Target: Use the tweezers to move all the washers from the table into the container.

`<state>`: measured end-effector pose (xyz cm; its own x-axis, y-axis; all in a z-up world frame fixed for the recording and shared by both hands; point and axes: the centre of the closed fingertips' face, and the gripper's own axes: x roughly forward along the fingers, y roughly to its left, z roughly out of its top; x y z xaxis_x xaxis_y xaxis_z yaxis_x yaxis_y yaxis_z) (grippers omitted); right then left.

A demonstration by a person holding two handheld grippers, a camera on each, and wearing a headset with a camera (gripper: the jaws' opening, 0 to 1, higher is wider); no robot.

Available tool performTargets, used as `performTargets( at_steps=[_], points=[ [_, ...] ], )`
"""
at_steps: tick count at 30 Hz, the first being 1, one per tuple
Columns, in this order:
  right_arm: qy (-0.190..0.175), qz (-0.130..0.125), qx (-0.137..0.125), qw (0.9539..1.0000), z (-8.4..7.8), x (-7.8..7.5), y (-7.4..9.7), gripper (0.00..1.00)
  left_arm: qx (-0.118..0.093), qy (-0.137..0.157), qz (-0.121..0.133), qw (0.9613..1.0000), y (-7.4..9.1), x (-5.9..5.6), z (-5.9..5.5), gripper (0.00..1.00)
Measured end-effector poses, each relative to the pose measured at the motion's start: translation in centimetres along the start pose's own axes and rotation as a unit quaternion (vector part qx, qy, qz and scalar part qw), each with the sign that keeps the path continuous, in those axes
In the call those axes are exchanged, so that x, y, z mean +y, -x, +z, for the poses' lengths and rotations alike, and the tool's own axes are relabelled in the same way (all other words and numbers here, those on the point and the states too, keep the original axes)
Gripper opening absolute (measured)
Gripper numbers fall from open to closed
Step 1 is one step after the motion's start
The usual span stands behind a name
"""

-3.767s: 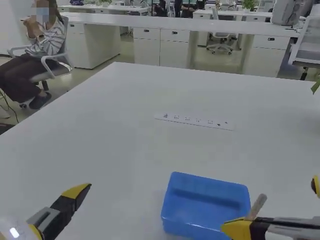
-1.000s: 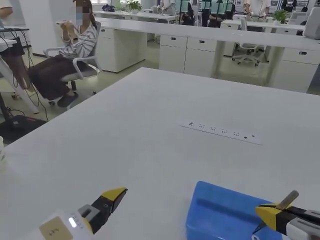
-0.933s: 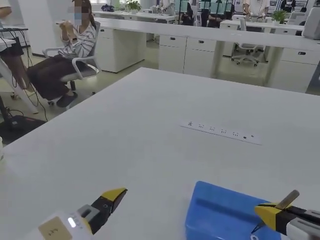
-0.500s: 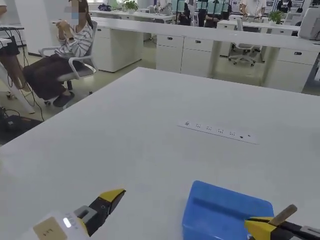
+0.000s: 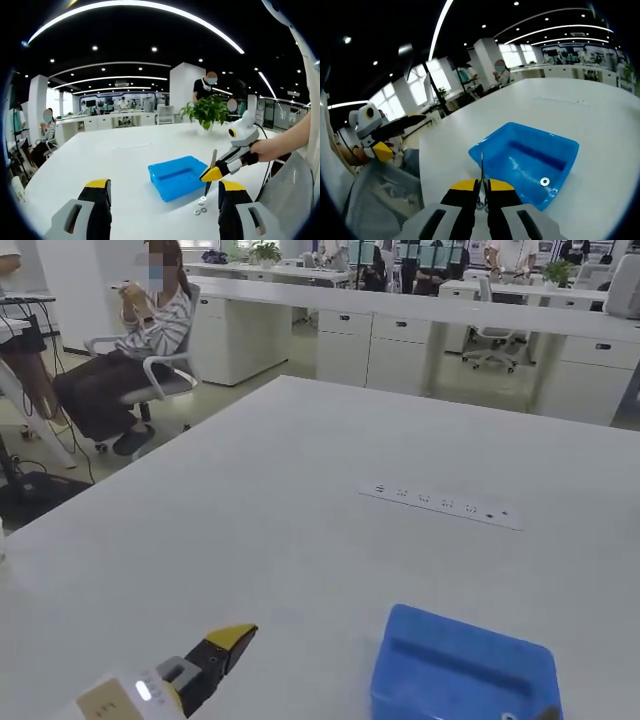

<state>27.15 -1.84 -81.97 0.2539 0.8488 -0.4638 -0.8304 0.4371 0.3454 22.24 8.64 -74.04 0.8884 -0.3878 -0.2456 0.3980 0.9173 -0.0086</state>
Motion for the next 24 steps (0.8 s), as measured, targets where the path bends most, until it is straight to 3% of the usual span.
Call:
performTargets(
  at_steps=[10,20,24],
  points=[
    [0.044,-0.001,0.024,0.9988,-1.2,0.2,-0.9,0.04,0.005,-0.001,-0.001,1.0,0.0,0.0,-0.2,0.9],
    [0.066,-0.004,0.019,0.9976,-0.8,0.2,-0.7,0.04,0.006,0.0,-0.001,1.0,-0.1,0.0,-0.3,0.9],
    [0.073,-0.002,0.031,0.9969,-1.4,0.2,-0.9,0.04,0.006,0.0,0.001,1.0,-0.1,0.1,-0.3,0.89]
  ],
)
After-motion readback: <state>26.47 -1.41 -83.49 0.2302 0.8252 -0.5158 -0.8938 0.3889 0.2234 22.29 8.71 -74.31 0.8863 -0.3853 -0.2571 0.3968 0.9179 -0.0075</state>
